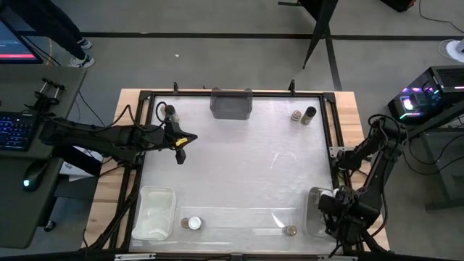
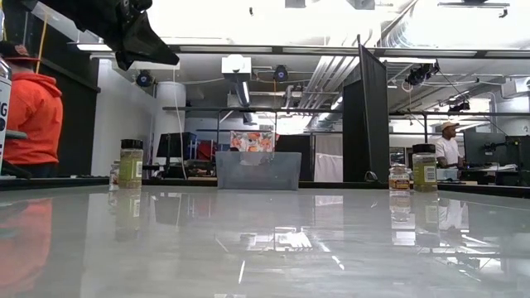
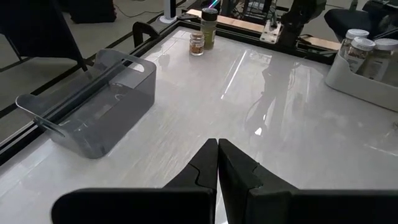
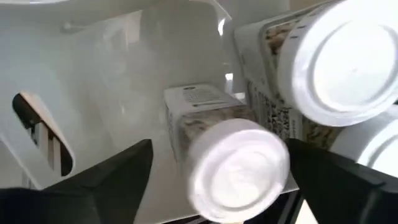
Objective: Sort spices by type
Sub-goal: Put the right white seasoning bottle into the gray bin
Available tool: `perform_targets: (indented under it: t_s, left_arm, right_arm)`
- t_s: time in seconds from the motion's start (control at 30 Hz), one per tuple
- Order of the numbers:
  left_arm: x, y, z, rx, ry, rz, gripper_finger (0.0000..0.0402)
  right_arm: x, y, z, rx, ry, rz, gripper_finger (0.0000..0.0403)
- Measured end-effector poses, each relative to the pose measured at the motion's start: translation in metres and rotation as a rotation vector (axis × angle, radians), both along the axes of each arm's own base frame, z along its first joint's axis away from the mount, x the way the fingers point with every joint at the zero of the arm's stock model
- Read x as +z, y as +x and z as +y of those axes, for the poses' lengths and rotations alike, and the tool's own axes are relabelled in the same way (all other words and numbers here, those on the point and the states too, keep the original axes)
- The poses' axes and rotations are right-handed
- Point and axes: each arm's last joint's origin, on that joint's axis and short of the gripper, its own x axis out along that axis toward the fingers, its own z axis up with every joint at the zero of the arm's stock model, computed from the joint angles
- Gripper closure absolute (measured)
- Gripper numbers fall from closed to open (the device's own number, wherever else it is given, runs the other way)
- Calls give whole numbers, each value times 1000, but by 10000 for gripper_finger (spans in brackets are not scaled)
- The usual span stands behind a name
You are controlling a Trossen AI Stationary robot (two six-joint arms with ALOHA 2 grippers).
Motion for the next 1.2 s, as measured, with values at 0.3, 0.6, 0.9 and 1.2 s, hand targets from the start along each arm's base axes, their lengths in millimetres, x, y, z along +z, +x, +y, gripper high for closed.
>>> perform_targets:
  t_s: [0.3, 0.6, 0.9, 1.2]
  left_arm:
    - [0, 0, 0, 0, 0, 1, 401]
    - [0, 0, 0, -11, 23, 10, 401]
    - [0, 0, 0, -11, 24, 10, 401]
    - [0, 0, 1, 18, 39, 10, 402]
  right_arm:
    - [7, -2, 4, 25, 71, 106, 15]
    - [33, 0, 7, 18, 76, 84, 14]
    - [67, 15, 13, -11, 176, -3, 40]
    - [62, 32, 35, 204, 334, -120, 294]
